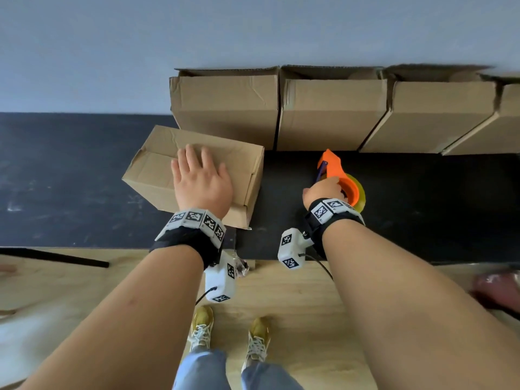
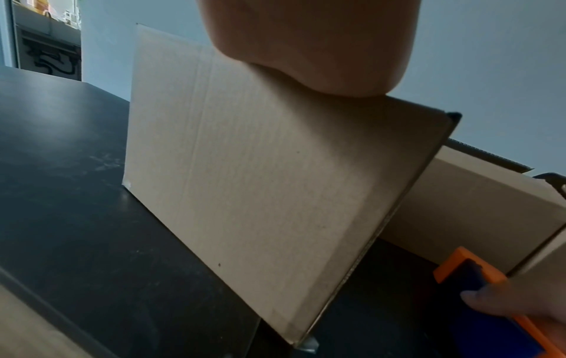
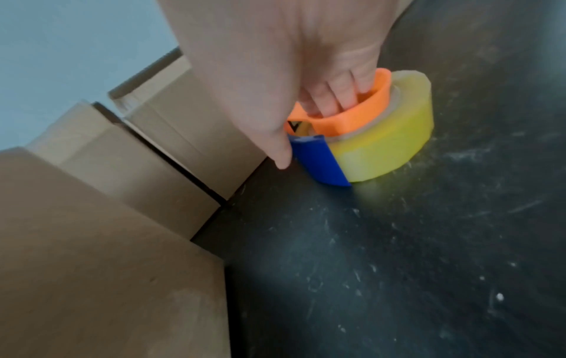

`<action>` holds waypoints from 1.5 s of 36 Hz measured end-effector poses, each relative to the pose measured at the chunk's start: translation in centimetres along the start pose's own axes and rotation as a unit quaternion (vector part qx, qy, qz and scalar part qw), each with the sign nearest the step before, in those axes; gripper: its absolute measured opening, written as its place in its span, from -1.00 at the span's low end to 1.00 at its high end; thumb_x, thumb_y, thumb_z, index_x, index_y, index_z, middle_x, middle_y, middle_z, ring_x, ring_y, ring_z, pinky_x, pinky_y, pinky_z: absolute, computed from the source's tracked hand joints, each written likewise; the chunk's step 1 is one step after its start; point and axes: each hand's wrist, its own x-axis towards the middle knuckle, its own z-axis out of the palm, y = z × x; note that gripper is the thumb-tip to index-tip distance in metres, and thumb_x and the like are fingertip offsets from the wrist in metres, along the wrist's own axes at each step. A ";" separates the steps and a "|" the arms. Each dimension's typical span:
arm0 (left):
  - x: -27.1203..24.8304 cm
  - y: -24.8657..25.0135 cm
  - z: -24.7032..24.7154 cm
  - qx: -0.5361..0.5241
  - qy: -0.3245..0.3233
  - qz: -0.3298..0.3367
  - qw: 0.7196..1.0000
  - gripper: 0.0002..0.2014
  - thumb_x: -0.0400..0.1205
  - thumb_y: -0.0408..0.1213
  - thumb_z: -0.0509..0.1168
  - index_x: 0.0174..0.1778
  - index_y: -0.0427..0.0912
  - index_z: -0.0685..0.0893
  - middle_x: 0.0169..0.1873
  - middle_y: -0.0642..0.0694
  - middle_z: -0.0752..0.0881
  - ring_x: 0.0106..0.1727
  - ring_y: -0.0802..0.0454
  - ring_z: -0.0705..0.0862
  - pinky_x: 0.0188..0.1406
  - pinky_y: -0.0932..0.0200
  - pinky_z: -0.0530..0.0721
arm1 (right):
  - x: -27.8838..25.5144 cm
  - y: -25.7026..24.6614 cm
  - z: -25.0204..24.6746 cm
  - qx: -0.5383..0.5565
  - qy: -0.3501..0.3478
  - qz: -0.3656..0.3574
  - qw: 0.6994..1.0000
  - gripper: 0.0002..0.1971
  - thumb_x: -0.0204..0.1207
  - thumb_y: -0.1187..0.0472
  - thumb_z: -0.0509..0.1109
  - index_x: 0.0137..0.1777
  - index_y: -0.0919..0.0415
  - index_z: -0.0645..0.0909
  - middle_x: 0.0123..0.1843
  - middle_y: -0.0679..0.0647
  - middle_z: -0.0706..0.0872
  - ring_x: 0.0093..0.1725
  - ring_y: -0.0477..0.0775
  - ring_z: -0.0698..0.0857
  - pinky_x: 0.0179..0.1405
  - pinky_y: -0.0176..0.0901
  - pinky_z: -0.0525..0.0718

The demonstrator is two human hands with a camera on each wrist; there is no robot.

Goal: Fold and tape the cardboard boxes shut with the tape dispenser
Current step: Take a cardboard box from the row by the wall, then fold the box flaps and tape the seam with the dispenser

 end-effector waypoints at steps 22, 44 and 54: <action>-0.2 -0.2 -0.7 -0.019 -0.034 0.006 0.999 -0.50 0.74 -0.06 -0.05 0.53 -0.29 0.32 0.58 -0.33 0.22 0.63 -0.28 0.10 0.63 -0.17 0.00 | -3.2 1.2 -0.5 -0.062 -0.077 -0.099 0.990 -0.67 0.61 -0.05 0.29 -0.19 0.22 0.58 -0.38 0.11 0.58 -0.43 0.09 0.55 -0.38 -0.09 0.48; -0.9 -5.1 -6.5 -0.007 -0.211 0.095 0.973 -0.47 0.72 -0.11 0.04 0.65 0.18 0.14 0.68 0.04 0.04 0.68 0.02 -0.10 0.53 -0.29 0.05 | -13.2 -6.7 -12.3 0.239 -0.063 -0.206 0.947 -0.52 0.49 -0.27 0.37 -0.08 0.22 0.56 -0.09 0.12 0.61 -0.08 0.16 0.58 -0.12 -0.14 0.43; 0.3 -8.0 -7.2 -0.112 -0.175 0.032 0.978 -0.29 0.57 0.01 0.38 0.61 -0.08 0.30 0.65 -0.03 0.11 0.62 -0.06 0.21 0.51 0.03 0.30 | -16.9 -11.4 -10.3 0.275 -0.140 -0.234 0.922 -0.65 0.48 -0.07 0.43 -0.06 0.27 0.64 -0.06 0.17 0.71 -0.13 0.12 0.62 -0.14 -0.07 0.48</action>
